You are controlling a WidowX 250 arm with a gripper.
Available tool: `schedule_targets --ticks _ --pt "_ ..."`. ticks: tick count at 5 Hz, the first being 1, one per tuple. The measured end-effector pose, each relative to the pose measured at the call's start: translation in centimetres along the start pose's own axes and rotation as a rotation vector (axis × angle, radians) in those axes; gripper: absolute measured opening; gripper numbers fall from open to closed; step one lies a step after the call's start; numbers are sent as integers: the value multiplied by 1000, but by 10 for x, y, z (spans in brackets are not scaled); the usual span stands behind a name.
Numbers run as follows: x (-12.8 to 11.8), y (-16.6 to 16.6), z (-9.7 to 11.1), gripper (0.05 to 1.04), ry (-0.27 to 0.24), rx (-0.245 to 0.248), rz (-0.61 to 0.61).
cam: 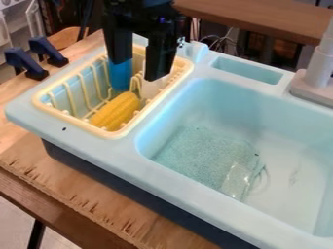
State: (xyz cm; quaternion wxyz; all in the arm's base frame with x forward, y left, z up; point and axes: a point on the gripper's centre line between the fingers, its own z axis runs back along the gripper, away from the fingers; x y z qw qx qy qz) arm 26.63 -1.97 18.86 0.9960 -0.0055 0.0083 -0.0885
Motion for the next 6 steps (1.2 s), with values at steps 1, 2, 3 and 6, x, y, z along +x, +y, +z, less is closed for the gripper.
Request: schedule_targets --ticks 1,2,3,6 --pt "-1 -3 -8 1002 29 -4 2" --pt "6 -42 -16 1002 43 4 22" --pt "10 -72 -24 1002 40 -20 -21" --pt "28 -69 -52 1002 49 6 -3"
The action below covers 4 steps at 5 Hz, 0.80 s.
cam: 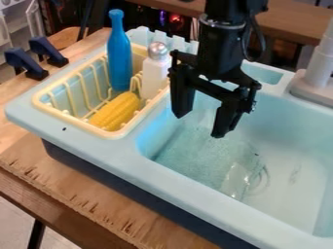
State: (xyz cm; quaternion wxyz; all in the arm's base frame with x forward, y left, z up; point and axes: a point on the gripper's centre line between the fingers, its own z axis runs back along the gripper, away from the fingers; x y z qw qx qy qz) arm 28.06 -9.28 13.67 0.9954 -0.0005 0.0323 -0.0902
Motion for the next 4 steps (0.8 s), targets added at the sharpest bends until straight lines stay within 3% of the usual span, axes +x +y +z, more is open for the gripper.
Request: schedule_targets --ticks 3,4 --pt "25 -10 -43 1002 105 70 -15" --pt "28 -16 -56 1002 171 87 -31"
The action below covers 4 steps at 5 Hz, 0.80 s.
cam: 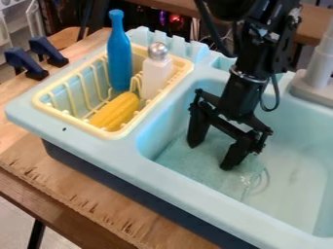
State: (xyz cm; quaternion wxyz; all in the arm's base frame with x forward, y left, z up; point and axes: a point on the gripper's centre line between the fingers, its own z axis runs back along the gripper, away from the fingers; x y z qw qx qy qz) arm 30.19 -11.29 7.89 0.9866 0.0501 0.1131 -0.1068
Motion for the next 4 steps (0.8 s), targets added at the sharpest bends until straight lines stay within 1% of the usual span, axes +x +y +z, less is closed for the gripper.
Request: schedule_targets --ticks 1,2,3,4 --pt "-3 -3 -4 1002 3 1 3" --pt "-9 -12 -4 1002 -93 2 26" --pt "-8 -38 0 1002 -173 16 -15" --pt "-4 -92 11 1001 -319 -34 -99"
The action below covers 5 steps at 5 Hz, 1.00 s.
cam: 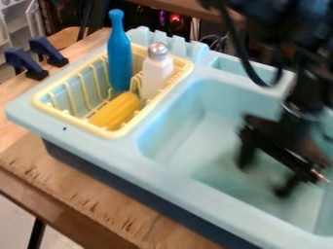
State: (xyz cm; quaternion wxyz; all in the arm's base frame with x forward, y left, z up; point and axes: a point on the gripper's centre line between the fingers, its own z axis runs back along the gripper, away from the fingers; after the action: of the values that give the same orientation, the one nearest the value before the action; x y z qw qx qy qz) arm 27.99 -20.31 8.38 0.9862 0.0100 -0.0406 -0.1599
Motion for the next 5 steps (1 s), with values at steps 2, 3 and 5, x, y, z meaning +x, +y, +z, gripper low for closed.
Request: schedule_targets --ticks 2,3,5 --pt "4 -15 -4 1001 -32 -52 -10" --pt "3 -14 -2 1001 -52 -60 9" --pt "-4 -3 18 1001 -81 -39 55"
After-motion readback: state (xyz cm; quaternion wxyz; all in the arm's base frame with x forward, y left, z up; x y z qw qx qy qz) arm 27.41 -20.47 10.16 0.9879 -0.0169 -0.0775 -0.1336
